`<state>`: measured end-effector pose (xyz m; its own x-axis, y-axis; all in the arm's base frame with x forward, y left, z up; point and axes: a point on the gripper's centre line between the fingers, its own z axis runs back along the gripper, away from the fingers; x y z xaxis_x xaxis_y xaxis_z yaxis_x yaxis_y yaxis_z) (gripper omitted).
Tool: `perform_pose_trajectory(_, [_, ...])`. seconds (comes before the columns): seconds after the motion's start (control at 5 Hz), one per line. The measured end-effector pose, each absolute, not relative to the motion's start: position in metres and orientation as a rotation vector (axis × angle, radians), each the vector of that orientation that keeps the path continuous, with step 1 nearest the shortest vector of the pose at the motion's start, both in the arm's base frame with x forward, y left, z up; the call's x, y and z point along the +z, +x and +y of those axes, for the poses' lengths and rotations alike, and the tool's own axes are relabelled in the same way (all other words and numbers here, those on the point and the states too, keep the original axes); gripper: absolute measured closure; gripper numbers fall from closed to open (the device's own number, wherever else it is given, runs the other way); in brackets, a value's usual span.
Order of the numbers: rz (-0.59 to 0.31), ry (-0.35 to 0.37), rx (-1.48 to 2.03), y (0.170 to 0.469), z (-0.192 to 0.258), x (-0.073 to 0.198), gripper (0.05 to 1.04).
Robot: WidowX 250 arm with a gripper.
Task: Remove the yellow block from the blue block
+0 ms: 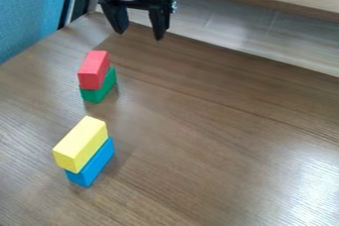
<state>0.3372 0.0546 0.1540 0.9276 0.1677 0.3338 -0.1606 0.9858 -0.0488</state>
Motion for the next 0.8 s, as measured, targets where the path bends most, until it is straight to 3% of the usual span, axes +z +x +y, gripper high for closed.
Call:
perform_pose_trajectory(0.4, [-0.269, -0.059, 0.152, 0.327, 0.047, 0.132, 0.083])
perform_pose_trajectory(0.8, [-0.277, -0.085, 0.137, 0.297, 0.046, 0.142, 0.084])
